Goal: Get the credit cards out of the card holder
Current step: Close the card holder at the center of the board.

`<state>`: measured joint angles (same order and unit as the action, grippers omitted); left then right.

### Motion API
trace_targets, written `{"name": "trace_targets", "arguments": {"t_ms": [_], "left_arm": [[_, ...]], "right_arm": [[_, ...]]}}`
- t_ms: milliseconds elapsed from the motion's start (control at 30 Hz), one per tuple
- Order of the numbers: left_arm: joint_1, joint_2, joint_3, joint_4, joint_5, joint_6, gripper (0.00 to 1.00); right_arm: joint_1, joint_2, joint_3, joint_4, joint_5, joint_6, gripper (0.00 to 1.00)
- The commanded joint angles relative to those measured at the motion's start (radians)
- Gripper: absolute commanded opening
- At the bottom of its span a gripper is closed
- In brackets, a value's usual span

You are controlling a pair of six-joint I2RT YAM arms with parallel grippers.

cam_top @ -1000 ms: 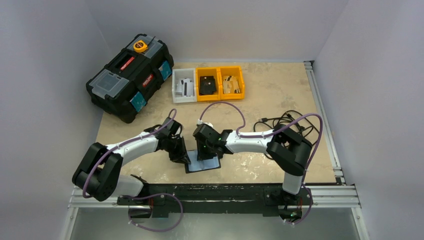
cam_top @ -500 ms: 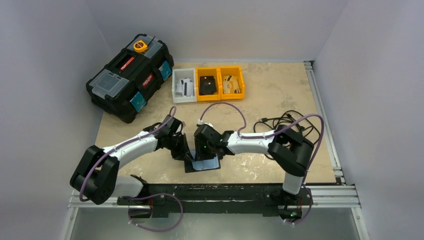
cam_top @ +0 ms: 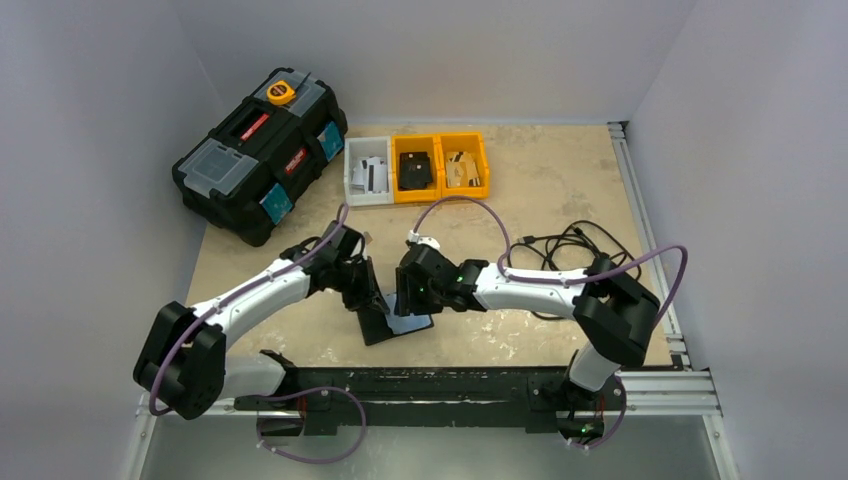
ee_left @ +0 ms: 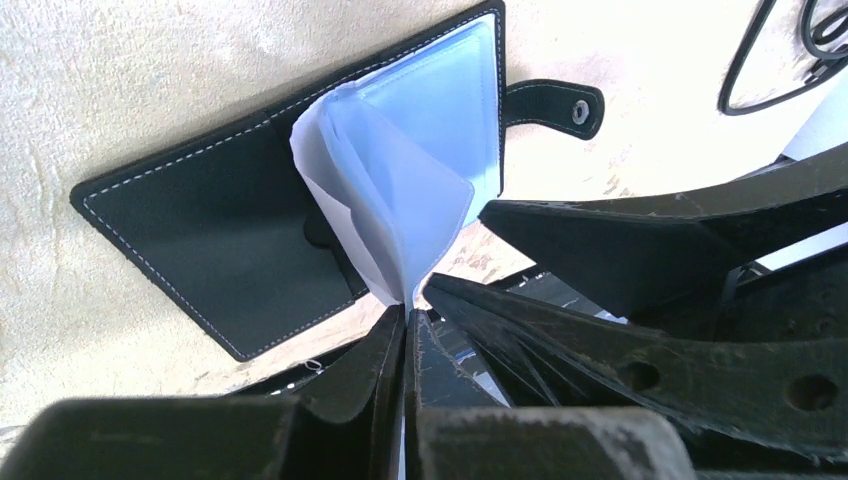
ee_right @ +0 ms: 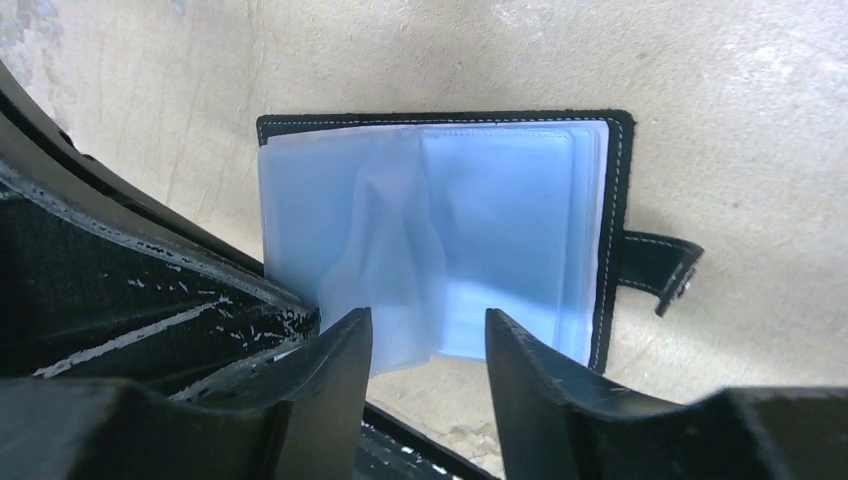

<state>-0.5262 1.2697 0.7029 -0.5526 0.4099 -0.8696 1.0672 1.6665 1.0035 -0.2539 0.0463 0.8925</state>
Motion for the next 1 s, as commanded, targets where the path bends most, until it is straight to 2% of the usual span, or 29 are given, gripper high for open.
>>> {"name": "trace_targets", "arguments": {"t_ms": [0,300,400,567,667,967], "left_arm": [[-0.005,-0.022,0.064,-0.039,-0.007,0.049,0.0],[-0.045,0.063,0.132,-0.082,-0.024,0.105,0.0],[-0.058,0.101,0.154,-0.089,-0.03,0.124,0.07],[-0.066,0.127,0.163,-0.077,-0.036,0.125,0.33],[-0.066,0.122,0.169,-0.079,-0.045,0.126,0.43],[-0.066,0.181,0.187,-0.024,-0.01,0.113,0.46]], "right_arm": [[-0.004,-0.051,-0.013,-0.045,0.073,0.012,0.48],[-0.057,-0.111,-0.082,-0.029,0.082,0.014,0.63],[-0.09,-0.133,-0.127,-0.004,0.068,0.014,0.69],[-0.117,-0.131,-0.169,0.031,0.058,0.013,0.68],[-0.124,-0.111,-0.182,0.048,0.058,0.01,0.65],[-0.139,-0.052,-0.176,0.085,0.082,-0.01,0.59]]}}
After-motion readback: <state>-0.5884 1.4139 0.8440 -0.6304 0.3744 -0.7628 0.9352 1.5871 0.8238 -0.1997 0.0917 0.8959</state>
